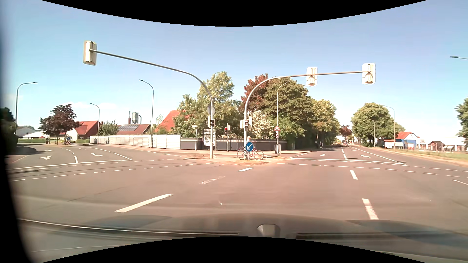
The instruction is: Follow the waypoints while adhering to traffic rules and regulations
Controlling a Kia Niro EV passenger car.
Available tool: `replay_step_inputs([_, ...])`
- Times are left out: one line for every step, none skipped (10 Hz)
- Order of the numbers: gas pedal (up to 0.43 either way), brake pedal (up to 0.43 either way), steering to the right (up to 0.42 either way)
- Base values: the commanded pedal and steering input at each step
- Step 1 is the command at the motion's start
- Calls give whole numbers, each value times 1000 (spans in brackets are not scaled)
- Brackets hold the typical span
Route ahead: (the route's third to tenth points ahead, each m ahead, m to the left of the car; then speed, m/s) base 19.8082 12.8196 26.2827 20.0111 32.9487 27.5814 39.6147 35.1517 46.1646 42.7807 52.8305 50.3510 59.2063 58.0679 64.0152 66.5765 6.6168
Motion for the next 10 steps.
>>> replay_step_inputs([169, 6, -228])
replay_step_inputs([169, 6, -227])
replay_step_inputs([177, 6, -226])
replay_step_inputs([197, 6, -223])
replay_step_inputs([197, 6, -220])
replay_step_inputs([197, 6, -215])
replay_step_inputs([197, 6, -209])
replay_step_inputs([197, 6, -200])
replay_step_inputs([209, 6, -194])
replay_step_inputs([220, 6, -187])
